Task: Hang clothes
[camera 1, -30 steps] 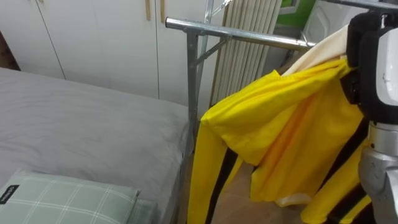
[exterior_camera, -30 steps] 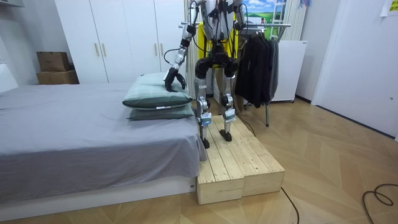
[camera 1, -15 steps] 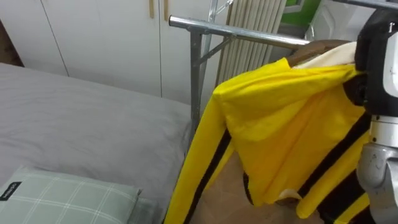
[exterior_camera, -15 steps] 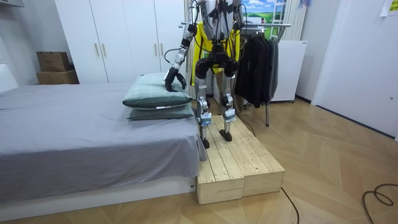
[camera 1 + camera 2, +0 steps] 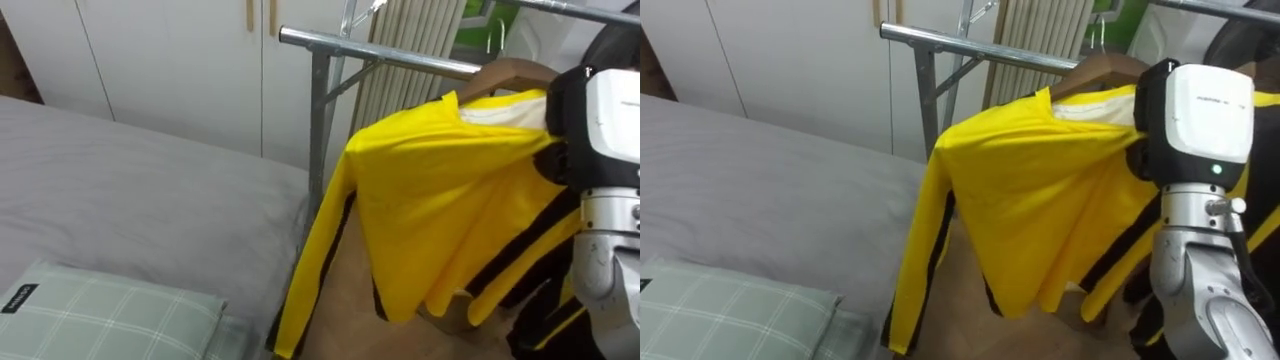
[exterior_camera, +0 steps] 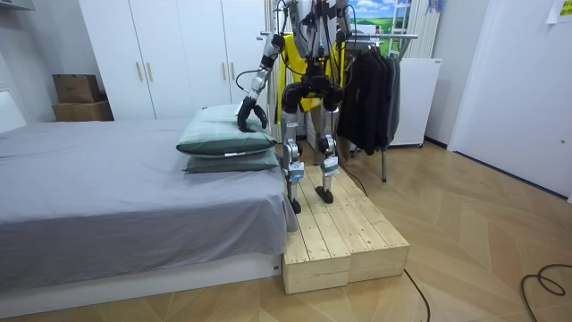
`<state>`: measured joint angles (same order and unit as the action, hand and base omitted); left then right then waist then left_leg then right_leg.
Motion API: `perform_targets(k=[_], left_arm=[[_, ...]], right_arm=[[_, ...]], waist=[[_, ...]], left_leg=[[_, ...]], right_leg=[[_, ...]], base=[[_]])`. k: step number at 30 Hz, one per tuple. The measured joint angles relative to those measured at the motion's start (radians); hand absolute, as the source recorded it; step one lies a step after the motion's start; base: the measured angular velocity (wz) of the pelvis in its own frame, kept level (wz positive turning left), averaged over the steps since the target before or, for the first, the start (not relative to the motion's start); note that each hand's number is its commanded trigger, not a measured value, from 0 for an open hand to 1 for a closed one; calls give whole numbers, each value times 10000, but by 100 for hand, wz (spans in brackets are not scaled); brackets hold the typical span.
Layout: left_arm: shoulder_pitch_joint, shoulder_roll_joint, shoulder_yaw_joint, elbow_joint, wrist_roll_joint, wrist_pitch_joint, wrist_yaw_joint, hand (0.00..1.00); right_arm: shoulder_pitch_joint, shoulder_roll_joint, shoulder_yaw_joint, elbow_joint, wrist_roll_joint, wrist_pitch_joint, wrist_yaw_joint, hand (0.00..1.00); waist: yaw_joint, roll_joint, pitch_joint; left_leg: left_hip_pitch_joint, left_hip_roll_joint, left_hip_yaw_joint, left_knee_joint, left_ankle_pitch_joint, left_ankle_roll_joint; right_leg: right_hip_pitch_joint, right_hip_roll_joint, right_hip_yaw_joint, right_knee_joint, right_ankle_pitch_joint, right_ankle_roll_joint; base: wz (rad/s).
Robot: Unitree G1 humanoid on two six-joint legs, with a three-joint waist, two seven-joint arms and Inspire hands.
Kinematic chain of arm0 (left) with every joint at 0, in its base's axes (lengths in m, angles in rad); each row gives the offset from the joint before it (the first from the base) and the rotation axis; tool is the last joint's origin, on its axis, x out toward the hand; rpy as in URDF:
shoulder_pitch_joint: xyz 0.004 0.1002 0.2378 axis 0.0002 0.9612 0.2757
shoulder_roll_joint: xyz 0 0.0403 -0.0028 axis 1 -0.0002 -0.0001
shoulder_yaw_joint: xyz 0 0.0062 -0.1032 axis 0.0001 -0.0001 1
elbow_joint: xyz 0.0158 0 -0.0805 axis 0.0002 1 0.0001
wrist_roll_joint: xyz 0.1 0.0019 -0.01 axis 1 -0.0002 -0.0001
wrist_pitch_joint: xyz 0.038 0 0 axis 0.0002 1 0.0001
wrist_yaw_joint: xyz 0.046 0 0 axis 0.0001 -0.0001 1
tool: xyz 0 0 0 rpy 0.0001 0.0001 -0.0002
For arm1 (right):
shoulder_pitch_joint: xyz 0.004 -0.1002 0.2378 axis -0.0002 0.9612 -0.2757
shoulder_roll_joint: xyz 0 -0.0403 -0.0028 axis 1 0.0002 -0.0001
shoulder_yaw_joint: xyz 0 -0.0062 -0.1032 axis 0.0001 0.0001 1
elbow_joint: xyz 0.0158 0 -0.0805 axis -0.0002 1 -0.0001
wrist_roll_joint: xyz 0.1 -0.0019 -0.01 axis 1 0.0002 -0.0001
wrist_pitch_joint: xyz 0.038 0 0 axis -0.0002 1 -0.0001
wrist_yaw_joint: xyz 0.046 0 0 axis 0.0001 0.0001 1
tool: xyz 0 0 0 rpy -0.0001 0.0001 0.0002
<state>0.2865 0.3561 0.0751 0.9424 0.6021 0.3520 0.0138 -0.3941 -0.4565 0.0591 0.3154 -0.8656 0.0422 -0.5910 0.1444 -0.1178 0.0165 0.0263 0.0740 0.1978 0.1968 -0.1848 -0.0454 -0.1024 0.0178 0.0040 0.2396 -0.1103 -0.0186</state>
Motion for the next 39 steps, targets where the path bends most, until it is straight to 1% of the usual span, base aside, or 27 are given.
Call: perform_targets(k=[2,9,23,26,29,32,39], left_arm=[[-1,1,0,0,0,-6,1,0],[-1,2,-1,0,0,-22,3,0],[-1,10,18,-15,4,-27,2,0],[0,-18,4,-14,10,-27,5,0],[29,-77,-1,-14,12,-27,39,0],[29,-133,-15,-14,11,-26,48,0],[59,-252,-6,-14,20,-24,177,0]], right_arm=[[0,0,0,0,-10,-23,24,100],[1,0,2,11,-12,-304,66,100],[0,-110,1,-15,-93,-404,284,100],[1,-110,2,-21,-137,-403,284,100],[7,-109,3,-41,-488,-402,283,100],[120,-109,102,-148,-502,-406,269,100],[772,-104,480,-155,-484,-400,280,100]], waist=[[0,1,1],[-16,24,13],[-29,46,23],[-28,65,30],[-26,111,31],[-28,166,24],[-27,258,29]], left_leg=[[-3,0,-10,-6,-1,-1],[-8,0,-37,-46,-2,-2],[-8,6,-35,-86,-2,-3],[-6,6,9,-89,-2,-4],[5,5,39,-103,-2,-4],[24,6,57,-128,-1,-5],[60,5,161,-165,5,-14]], right_leg=[[0,-1,-12,-1,0,0],[-2,0,-47,-17,-1,-2],[-14,0,-73,-18,-7,-12],[-14,1,-80,-20,-7,-12],[-11,2,-74,-7,-7,-12],[-1,5,-64,2,-7,-12],[-30,23,49,20,-7,-12]], base=[[0],[0],[0],[0],[0],[0],[-4]])
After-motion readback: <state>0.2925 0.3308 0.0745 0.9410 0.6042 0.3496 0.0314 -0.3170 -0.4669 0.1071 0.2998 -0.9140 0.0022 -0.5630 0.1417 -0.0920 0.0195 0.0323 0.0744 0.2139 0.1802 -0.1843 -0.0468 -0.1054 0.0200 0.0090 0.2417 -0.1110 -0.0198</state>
